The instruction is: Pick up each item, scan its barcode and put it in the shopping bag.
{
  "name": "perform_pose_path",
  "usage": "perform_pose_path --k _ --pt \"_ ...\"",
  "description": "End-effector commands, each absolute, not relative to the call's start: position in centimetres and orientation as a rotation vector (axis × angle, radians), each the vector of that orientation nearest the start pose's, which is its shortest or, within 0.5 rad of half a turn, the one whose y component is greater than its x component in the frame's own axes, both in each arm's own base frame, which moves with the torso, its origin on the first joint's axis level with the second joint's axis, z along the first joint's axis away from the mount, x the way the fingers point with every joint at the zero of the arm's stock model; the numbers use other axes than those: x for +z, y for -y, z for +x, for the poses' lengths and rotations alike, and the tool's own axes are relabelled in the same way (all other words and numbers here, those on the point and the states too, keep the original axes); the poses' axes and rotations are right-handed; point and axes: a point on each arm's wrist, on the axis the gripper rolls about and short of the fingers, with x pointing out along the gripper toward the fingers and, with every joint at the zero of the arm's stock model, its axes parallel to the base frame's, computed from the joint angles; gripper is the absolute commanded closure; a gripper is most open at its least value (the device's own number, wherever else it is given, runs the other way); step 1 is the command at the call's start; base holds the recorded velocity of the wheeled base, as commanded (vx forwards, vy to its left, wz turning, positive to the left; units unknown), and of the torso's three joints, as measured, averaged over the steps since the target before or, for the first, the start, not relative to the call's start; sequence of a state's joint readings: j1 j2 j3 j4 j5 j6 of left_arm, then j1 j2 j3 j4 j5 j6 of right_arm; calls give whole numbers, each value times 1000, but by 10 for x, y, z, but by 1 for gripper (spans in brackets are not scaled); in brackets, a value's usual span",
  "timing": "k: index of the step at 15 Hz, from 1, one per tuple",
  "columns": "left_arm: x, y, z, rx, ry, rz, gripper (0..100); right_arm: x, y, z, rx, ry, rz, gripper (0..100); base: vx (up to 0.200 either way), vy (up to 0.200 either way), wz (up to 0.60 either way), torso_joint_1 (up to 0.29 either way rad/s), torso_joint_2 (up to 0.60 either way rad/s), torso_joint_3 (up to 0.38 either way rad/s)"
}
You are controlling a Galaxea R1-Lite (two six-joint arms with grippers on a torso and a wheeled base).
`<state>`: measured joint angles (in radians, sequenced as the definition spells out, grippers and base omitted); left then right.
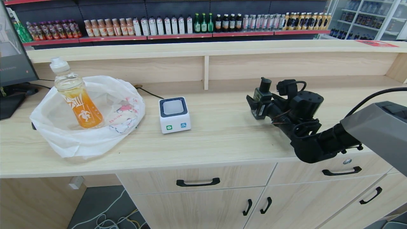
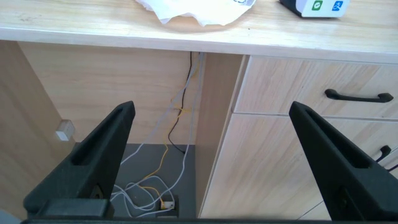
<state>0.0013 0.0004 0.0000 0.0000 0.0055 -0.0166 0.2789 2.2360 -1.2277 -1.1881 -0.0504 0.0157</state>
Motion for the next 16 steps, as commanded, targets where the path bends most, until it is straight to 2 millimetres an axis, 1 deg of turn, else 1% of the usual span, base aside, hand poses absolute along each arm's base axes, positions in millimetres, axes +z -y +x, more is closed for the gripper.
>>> perform_pose_path --k 1,5,6,12,16 --pt "75 0 -23 8 0 -17 0 140 -122 428 231 166 45 0 0 0 0 0 0 0" --pt "75 0 -23 8 0 -17 0 140 -121 429 228 169 48 0 0 0 0 0 0 0" --pt "75 0 -23 8 0 -17 0 141 -120 428 228 177 49 100 0 0 0 0 0 0" --pt "75 0 -23 8 0 -17 0 135 -121 424 246 212 74 100 0 0 0 0 0 0" --pt "75 0 -23 8 0 -17 0 138 -120 422 245 229 78 100 0 0 0 0 0 0"
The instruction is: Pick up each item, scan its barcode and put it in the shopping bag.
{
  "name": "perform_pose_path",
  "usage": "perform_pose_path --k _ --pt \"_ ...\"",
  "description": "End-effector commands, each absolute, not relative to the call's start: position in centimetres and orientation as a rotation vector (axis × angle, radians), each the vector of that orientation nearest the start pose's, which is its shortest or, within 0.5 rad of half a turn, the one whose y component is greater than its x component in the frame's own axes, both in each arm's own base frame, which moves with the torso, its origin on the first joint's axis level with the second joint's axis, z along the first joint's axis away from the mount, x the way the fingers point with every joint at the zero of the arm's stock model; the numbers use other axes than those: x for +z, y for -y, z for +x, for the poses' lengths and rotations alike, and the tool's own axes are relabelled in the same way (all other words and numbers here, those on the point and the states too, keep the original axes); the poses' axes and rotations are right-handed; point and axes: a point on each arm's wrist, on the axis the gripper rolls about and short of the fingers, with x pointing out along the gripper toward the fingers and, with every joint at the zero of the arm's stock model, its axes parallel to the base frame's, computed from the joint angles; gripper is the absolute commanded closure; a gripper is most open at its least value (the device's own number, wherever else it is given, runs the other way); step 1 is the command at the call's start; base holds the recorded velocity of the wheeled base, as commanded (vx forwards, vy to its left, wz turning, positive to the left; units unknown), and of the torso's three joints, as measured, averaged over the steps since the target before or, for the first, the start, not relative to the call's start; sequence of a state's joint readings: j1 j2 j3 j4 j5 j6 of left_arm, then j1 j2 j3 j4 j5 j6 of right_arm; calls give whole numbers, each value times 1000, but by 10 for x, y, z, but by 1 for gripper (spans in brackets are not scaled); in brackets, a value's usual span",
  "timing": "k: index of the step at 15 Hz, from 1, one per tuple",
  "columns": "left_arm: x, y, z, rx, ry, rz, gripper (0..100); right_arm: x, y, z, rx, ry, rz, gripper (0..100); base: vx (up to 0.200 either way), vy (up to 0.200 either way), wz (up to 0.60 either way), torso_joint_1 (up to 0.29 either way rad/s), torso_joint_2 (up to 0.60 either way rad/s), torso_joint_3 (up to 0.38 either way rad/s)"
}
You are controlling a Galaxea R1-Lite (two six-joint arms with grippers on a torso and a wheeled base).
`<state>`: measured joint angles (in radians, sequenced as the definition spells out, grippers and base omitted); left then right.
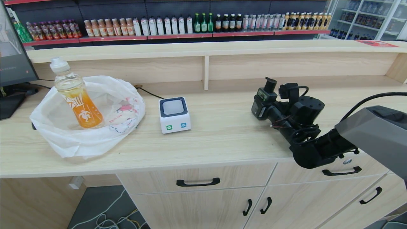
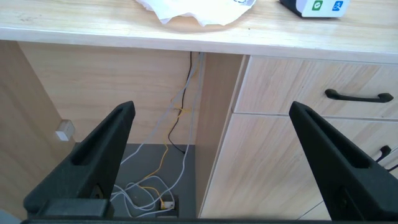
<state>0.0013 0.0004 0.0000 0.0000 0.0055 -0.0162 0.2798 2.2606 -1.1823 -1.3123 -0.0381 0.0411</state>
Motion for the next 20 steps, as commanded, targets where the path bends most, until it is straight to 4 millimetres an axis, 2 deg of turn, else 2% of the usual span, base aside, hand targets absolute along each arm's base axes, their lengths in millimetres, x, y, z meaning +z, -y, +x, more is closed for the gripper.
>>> perform_pose_path --k 1,4,7,11,12,14,15,17,20 --pt "75 0 -23 8 0 -17 0 138 -120 422 244 229 77 100 0 0 0 0 0 0" --pt "75 0 -23 8 0 -17 0 150 -121 414 249 244 81 100 0 0 0 0 0 0" --pt "75 0 -23 8 0 -17 0 165 -122 397 261 251 82 100 0 0 0 0 0 0" --pt "75 0 -23 8 0 -17 0 191 -125 347 301 253 68 100 0 0 0 0 0 0" --pt "75 0 -23 8 0 -17 0 191 -126 344 307 251 67 100 0 0 0 0 0 0" --pt "75 0 -23 8 0 -17 0 192 -130 293 369 205 44 100 0 0 0 0 0 0" --pt "75 0 -23 8 0 -17 0 190 -127 276 382 189 21 100 0 0 0 0 0 0" --pt "75 0 -23 8 0 -17 0 187 -115 246 382 170 -8 100 0 0 0 0 0 0" --pt "75 0 -23 8 0 -17 0 183 -104 218 341 155 -6 100 0 0 0 0 0 0"
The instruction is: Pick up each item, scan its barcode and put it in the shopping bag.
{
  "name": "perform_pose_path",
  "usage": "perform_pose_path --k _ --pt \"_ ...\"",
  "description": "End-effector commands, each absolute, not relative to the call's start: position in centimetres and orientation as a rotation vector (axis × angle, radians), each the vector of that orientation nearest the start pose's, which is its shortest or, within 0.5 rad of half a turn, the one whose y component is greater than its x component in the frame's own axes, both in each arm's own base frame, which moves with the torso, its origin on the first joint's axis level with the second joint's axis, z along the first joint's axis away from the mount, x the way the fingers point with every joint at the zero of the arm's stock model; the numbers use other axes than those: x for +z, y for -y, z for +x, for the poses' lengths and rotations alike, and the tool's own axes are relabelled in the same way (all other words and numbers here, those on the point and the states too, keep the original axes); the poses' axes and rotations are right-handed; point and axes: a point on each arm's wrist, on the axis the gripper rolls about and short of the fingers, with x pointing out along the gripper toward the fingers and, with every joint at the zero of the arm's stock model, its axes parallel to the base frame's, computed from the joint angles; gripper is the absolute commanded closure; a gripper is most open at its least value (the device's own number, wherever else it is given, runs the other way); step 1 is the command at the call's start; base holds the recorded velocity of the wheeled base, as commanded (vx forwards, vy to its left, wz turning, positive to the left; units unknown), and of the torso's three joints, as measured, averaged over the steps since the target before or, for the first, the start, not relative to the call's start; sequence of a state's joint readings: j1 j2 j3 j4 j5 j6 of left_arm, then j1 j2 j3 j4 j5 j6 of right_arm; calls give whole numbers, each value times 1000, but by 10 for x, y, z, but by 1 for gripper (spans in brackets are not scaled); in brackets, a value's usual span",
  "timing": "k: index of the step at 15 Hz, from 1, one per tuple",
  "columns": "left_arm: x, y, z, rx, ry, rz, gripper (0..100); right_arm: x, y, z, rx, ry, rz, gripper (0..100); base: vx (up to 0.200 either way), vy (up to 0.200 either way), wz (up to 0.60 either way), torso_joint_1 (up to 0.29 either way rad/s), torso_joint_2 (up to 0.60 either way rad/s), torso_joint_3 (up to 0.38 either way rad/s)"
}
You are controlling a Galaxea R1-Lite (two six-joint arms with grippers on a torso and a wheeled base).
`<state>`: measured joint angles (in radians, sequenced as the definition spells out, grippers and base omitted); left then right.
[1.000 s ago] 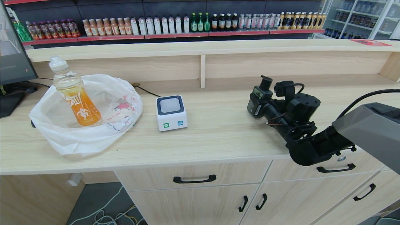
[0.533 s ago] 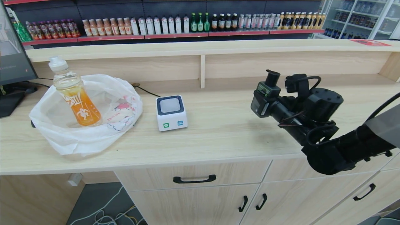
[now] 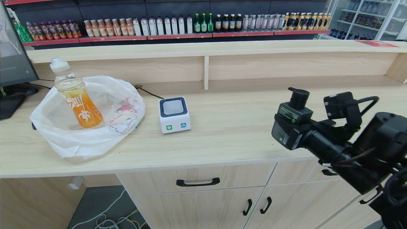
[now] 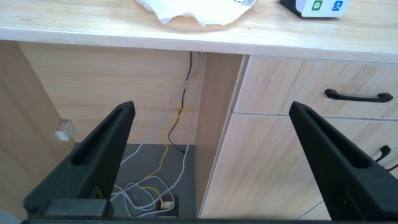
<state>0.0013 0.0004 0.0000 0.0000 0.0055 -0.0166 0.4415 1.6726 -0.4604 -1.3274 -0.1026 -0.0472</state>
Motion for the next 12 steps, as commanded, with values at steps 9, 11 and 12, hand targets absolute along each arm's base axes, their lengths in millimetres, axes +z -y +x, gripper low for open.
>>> perform_pose_path --k 9,11,12 --pt "75 0 -23 8 0 -17 0 185 -111 186 424 165 43 100 0 0 0 0 0 0" --pt "75 0 -23 8 0 -17 0 181 -114 181 520 149 67 100 0 0 0 0 0 0" --pt "75 0 -23 8 0 -17 0 182 -115 181 574 156 87 100 0 0 0 0 0 0"
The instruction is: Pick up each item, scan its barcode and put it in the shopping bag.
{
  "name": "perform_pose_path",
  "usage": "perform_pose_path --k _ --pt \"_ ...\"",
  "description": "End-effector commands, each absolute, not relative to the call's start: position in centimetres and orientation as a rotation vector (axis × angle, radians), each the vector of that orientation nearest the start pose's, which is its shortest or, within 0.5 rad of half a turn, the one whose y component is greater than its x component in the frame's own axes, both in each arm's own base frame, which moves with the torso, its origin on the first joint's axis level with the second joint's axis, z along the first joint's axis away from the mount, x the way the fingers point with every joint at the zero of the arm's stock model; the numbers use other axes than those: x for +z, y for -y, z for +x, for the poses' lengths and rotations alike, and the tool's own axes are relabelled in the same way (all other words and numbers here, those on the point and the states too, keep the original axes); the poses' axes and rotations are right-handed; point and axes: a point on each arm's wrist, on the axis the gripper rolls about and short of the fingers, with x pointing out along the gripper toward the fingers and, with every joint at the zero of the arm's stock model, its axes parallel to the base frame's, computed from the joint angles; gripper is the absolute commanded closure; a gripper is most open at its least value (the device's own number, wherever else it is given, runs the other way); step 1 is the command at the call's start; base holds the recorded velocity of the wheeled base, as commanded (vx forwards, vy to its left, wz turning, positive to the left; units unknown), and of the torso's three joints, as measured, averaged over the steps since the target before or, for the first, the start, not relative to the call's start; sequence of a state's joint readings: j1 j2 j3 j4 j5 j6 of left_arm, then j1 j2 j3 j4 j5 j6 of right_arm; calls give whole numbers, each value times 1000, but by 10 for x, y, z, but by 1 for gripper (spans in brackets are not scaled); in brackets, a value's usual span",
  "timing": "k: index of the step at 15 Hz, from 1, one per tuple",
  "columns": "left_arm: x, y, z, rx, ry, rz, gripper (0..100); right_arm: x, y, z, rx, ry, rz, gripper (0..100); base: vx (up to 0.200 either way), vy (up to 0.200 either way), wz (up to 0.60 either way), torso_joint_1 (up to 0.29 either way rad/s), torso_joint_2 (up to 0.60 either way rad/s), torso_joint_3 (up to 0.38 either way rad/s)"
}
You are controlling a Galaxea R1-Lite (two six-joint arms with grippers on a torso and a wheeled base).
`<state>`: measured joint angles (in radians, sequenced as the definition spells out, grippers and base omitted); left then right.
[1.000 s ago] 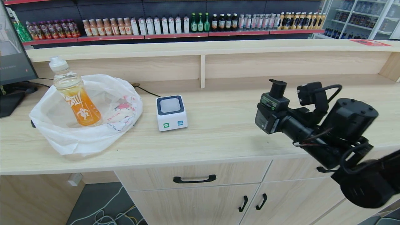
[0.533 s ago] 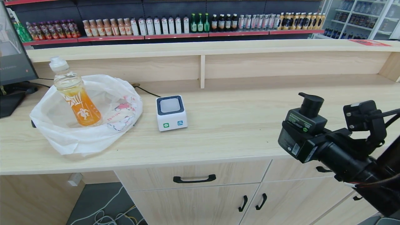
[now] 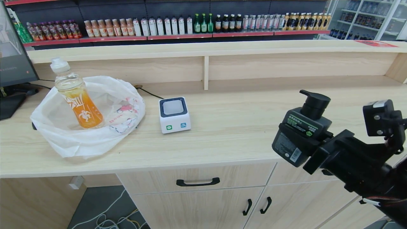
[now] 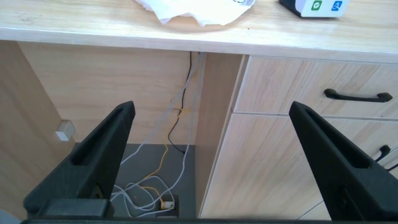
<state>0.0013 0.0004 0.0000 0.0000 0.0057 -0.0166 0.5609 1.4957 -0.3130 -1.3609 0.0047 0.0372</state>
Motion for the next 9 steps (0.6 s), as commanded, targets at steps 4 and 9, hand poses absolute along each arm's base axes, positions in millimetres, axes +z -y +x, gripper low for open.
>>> perform_pose_path --k 4,9 --pt "75 0 -23 8 0 -17 0 188 -118 179 723 161 210 100 0 0 0 0 0 0" --pt "75 0 -23 8 0 -17 0 184 -128 169 874 122 446 100 0 0 0 0 0 0"
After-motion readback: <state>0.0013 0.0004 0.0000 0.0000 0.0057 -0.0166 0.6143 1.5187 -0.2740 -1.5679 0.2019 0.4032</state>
